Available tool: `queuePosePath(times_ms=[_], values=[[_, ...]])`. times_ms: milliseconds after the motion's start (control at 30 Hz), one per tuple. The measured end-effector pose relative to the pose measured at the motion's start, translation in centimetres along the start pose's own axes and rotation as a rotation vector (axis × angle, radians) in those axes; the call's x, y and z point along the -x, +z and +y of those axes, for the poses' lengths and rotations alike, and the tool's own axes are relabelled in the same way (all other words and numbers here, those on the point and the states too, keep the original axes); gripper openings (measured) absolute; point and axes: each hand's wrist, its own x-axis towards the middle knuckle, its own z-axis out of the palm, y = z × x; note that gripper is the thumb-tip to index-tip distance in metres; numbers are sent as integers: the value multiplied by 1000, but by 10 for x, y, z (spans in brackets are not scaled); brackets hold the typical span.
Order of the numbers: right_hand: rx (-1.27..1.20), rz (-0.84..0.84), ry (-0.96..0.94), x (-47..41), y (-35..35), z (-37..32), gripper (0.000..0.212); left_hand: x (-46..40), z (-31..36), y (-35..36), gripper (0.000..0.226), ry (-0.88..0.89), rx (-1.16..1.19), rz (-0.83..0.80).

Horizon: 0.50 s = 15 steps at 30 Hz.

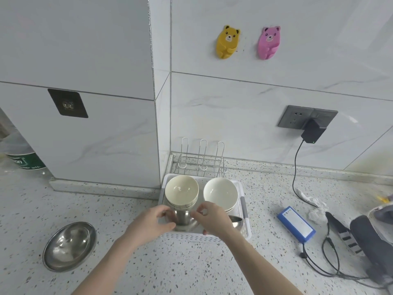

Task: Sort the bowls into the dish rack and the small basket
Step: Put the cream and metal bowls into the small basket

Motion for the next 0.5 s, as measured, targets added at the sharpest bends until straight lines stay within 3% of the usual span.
queuePosePath(times_ms=[500], values=[[130,184,122,17,35,-11,32,41,-25,-1,9,-58,297,225]])
